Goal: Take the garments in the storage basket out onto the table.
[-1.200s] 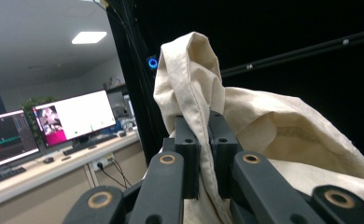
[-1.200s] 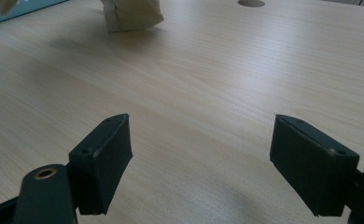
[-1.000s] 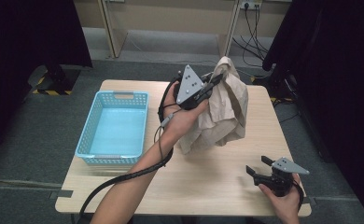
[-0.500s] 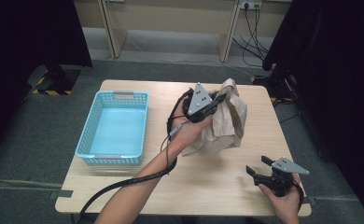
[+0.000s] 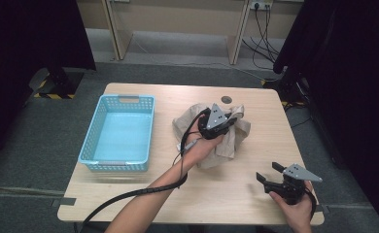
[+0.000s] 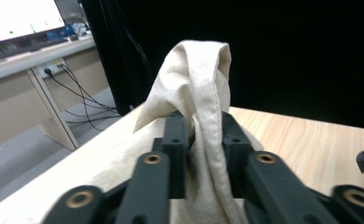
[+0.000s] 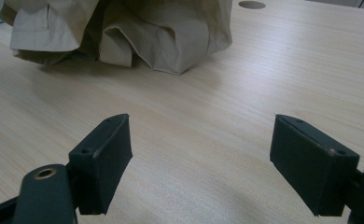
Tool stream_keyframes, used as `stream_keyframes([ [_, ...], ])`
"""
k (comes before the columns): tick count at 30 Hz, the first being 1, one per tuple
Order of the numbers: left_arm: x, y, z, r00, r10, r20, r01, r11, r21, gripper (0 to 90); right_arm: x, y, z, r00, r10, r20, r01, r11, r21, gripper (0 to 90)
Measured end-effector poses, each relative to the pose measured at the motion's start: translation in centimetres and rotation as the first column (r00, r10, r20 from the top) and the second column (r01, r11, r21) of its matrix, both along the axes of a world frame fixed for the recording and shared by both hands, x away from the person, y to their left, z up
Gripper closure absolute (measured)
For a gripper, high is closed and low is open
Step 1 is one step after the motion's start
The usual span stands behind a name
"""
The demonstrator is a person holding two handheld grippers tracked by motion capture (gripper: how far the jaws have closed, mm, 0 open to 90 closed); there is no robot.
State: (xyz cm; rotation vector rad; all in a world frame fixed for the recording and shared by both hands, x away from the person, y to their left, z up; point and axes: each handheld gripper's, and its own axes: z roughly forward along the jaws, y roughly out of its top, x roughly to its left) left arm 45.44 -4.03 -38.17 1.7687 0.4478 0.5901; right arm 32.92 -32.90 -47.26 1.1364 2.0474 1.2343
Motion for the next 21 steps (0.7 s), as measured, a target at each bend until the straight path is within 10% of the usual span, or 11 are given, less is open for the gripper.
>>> stream_keyframes([
  [4,0.0,-0.3,-0.2,0.9997,0.018,-0.016,-0.018,0.9998,0.010,49.9,0.0,0.0,0.0,1.0000,0.000,0.000,0.000,1.000,0.001,21.3],
  [6,-0.3,-0.4,0.3,0.9985,0.053,-0.010,-0.053,0.9985,0.011,20.6,0.0,0.0,0.0,1.0000,-0.001,-0.001,0.001,1.000,-0.001,21.3],
  [9,-0.5,-0.2,0.9,0.9981,0.062,-0.003,-0.062,0.9981,-0.003,11.0,0.0,0.0,0.0,1.0000,0.000,0.000,0.000,1.000,-0.005,21.3],
  [17,-2.0,1.7,1.7,0.9998,0.006,0.021,-0.004,0.9944,-0.106,15.1,0.0,0.0,0.0,1.0000,-0.001,-0.002,0.001,1.000,0.001,21.3],
  [21,-3.2,3.0,1.4,0.9954,-0.053,-0.080,0.040,0.9873,-0.154,23.2,0.0,0.0,0.0,1.0000,-0.003,-0.005,0.003,1.000,0.004,21.3],
])
